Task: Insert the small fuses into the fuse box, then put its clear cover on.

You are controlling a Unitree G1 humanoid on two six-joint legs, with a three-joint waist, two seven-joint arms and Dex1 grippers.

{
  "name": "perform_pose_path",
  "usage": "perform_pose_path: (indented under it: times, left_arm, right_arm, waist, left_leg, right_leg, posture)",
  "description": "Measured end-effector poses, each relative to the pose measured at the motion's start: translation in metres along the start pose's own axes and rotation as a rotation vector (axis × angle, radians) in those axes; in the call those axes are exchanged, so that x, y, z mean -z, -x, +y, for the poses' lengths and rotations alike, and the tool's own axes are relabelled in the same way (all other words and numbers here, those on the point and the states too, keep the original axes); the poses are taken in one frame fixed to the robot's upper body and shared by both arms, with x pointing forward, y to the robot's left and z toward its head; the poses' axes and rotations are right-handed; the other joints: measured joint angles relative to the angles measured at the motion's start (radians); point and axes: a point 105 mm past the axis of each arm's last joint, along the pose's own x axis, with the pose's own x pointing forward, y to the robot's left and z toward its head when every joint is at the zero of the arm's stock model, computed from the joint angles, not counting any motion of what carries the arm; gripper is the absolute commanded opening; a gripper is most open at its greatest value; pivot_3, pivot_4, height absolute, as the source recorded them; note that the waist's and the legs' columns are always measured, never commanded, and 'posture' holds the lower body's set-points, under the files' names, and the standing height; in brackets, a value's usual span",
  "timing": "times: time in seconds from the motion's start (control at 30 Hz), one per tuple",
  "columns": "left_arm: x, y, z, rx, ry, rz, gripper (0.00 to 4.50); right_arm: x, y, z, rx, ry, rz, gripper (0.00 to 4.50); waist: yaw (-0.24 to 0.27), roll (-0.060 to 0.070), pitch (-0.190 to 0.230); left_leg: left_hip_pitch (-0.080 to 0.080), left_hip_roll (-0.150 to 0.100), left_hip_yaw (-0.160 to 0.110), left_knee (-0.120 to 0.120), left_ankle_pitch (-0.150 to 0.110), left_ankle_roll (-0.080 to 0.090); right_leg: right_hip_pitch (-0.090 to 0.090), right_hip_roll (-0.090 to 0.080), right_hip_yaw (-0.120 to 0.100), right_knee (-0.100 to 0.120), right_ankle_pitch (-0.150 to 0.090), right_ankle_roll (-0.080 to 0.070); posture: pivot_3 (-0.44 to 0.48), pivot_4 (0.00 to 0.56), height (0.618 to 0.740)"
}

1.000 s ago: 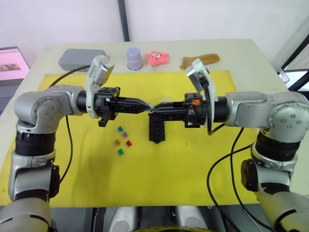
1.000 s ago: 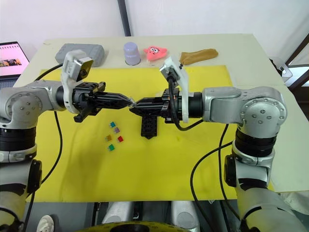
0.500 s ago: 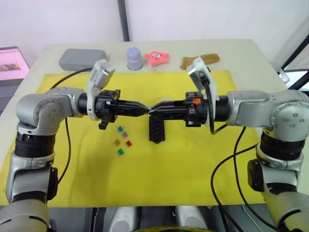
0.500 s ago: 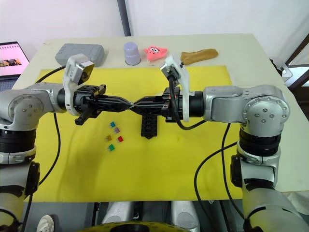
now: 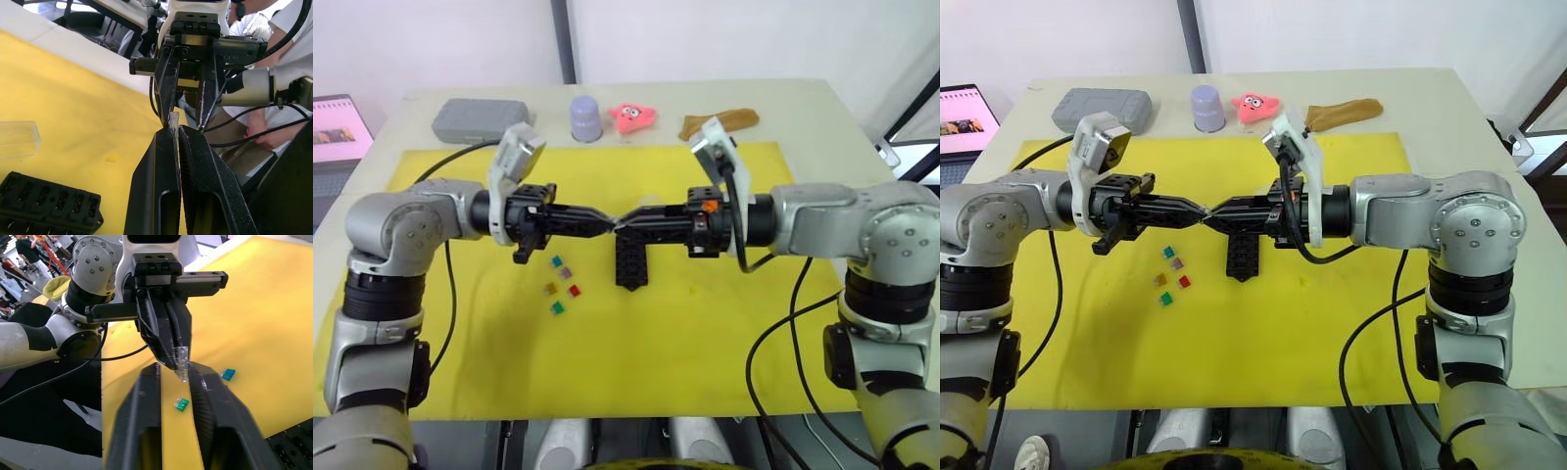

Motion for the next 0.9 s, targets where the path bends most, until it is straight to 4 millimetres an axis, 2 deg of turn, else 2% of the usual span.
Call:
perform_pose_path:
  times: [0.4,0.43,0.47,0.57,0.67,0.7,0.8,0.9]
  left_arm:
    - [0.001,0.002,-0.001,-0.009,0.009,0.006,0.0]
    - [0.002,0.002,-0.001,-0.013,0.007,0.012,0.68]
    - [0.002,0.002,-0.001,-0.021,0.004,0.019,1.04]
    - [0.004,0.006,0.001,-0.056,-0.017,0.053,2.58]
    - [0.017,0.017,0.005,-0.122,-0.076,0.159,4.2]
    - [0.023,0.023,0.008,-0.155,-0.101,0.21,4.47]
    - [0.039,0.038,0.014,-0.209,-0.187,0.349,4.47]
    - [0.054,0.038,0.019,-0.206,-0.244,0.413,4.47]
  right_arm:
    - [0.001,-0.002,0.0,-0.001,0.0,0.007,0.01]
    - [0.002,-0.003,0.0,-0.004,0.0,0.009,0.0]
    - [0.002,-0.003,0.001,-0.009,-0.001,0.011,0.0]
    - [0.004,-0.006,0.004,-0.032,-0.001,0.029,0.0]
    - [0.01,-0.004,-0.003,0.037,0.068,0.144,0.0]
    - [0.011,-0.002,-0.007,0.072,0.105,0.186,0.0]
    - [0.015,-0.001,-0.014,0.123,0.204,0.285,0.0]
    - [0.016,-0.009,-0.017,0.12,0.327,0.372,0.0]
  waist:
    - [0.0,0.0,0.0]
    - [0.0,0.0,0.0]
    - [0.0,0.0,0.0]
    - [0.0,0.0,0.0]
    - [-0.002,0.001,0.0]
    - [-0.001,0.001,0.0]
    - [0.0,0.001,0.0]
    - [0.0,0.001,0.0]
  left_leg:
    - [0.0,0.0,0.0,0.0,0.0,0.0]
    - [0.0,0.0,0.0,0.0,0.0,0.0]
    - [0.0,0.0,0.0,0.0,0.0,0.0]
    - [0.0,0.0,0.0,0.0,0.0,0.0]
    - [0.0,0.0,0.0,-0.001,0.0,0.0]
    - [0.0,0.0,0.0,-0.001,0.0,0.0]
    - [0.0,0.0,0.001,-0.002,0.0,0.0]
    - [0.0,0.0,0.001,-0.001,-0.002,0.003]
  right_leg:
    - [0.0,0.0,0.0,0.0,0.0,0.0]
    - [0.0,0.0,0.0,0.0,0.0,0.0]
    - [0.0,0.0,0.0,0.0,0.0,0.0]
    - [0.0,0.0,0.0,0.0,0.0,0.0]
    - [-0.001,0.0,0.0,0.0,0.0,0.0]
    - [-0.001,0.001,0.0,-0.001,0.0,0.0]
    - [-0.001,0.002,0.0,-0.001,0.0,0.0]
    - [-0.001,0.002,0.0,-0.001,0.0,0.0]
  posture:
    - [0.0,0.15,0.74]
    - [0.0,0.15,0.74]
    - [0.0,0.15,0.74]
    - [0.0,0.15,0.74]
    - [0.0,0.15,0.74]
    - [0.0,0.15,0.74]
    - [0.0,0.15,0.74]
    - [0.0,0.15,0.74]
